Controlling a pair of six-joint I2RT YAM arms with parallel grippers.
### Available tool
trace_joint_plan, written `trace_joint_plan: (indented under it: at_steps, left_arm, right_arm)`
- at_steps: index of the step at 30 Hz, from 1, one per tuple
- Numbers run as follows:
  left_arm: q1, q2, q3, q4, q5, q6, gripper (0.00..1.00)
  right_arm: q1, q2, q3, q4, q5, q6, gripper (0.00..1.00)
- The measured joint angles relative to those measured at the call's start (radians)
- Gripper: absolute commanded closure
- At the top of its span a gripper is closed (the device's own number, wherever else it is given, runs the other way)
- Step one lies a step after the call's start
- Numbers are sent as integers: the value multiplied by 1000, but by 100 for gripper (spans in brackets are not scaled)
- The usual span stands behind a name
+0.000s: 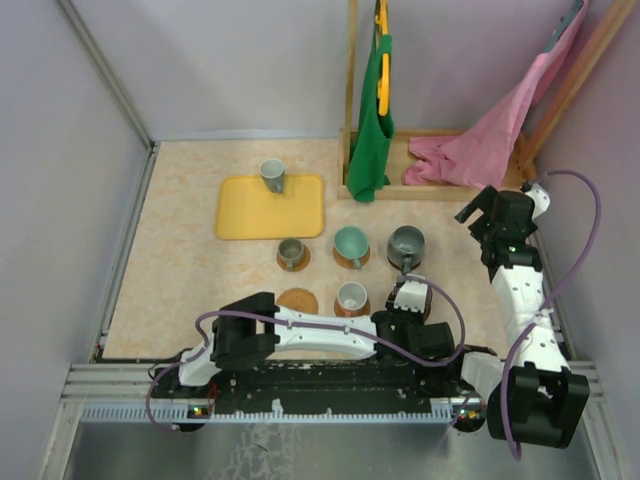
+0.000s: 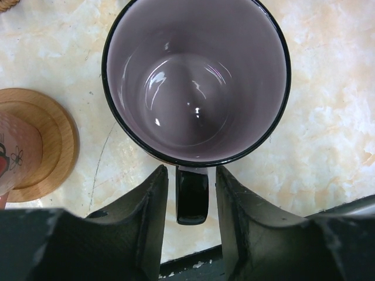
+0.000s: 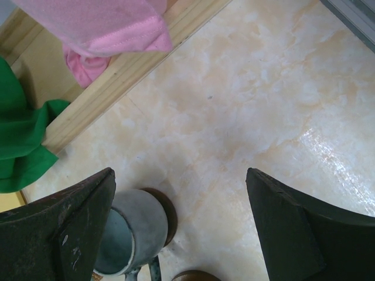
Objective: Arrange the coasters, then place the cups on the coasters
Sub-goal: Place the cup on the coaster.
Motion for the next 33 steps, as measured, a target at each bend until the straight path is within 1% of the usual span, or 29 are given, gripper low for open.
trace_joint_plan:
  at_steps: [1, 5, 8, 13, 19, 22, 24, 28, 31, 33]
  left_arm:
    - [0, 0, 0, 0, 0, 0, 51]
    - [-3, 0, 0, -1, -1, 0, 48]
    - [-6, -4, 0, -6, -2, 0, 44]
    - [-10, -25, -2, -16, -8, 8, 44]
    - [-14, -91, -2, -35, -30, 35, 44]
    - [-14, -148, -9, -52, -38, 55, 44]
    - [-14, -205, -25, -53, -45, 76, 42]
    - [-8, -337, -90, -46, -55, 148, 40]
    - [19, -431, -143, -43, -51, 202, 40]
    - [68, -494, -197, -36, -40, 245, 40]
  right_arm:
    - [0, 0, 0, 0, 0, 0, 7]
    - [0, 0, 0, 1, 0, 0, 7]
    - [0, -1, 0, 1, 0, 1, 7]
    - [0, -5, 0, 0, 0, 5, 7]
    - [0, -24, -5, 1, 0, 6, 7]
    - [0, -39, -22, 2, 0, 5, 7]
    - [0, -46, -34, -1, -1, 5, 7]
    - [0, -53, -40, -12, -6, 5, 7]
    - [0, -64, -39, -12, -11, 5, 7]
    - [0, -70, -40, -12, -13, 5, 7]
